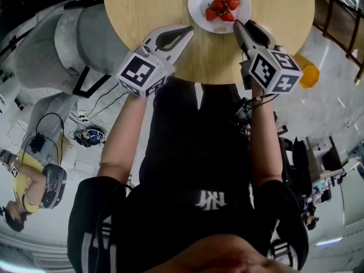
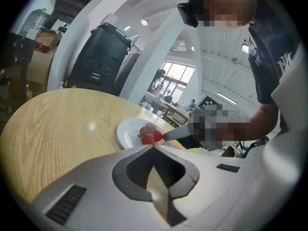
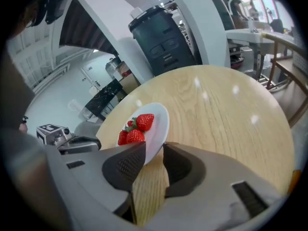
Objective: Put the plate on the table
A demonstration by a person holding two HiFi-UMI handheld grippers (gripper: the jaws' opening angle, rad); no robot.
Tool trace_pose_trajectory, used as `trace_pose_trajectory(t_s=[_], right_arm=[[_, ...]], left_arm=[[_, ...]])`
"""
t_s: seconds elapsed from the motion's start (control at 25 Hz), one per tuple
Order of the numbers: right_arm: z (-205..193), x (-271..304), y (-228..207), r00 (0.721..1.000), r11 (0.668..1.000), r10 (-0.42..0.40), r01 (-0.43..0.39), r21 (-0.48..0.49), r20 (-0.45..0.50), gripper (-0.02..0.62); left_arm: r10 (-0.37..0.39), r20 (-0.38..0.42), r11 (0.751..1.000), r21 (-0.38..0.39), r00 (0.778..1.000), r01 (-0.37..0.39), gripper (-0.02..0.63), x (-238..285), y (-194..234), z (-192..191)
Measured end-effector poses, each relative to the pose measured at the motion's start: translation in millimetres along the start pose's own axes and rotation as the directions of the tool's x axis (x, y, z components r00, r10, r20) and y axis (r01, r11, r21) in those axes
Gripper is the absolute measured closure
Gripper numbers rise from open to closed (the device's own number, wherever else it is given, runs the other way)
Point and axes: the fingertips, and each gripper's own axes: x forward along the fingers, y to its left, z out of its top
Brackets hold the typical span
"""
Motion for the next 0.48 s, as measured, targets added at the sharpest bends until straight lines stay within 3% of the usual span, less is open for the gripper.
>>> trace_pose_trajectory(t_s=[0.24, 0.48], right_arm=[[5.7, -0.3, -2.1, 0.998, 0.992, -0.061, 0.061, -0.113, -0.003, 0.468], [4.3, 1.2, -4.8, 0.996, 0.989, -0.088, 0.087, -0.119, -0.007, 0.46]], left_arm=[[0.0, -0.001, 1.0, 0.004, 1.0, 0.0, 0.594, 0.9, -1.6, -0.6], [-0.003, -0.004, 1.0, 0.001, 1.0, 0.003, 0.594, -1.2, -0.8, -3.6]])
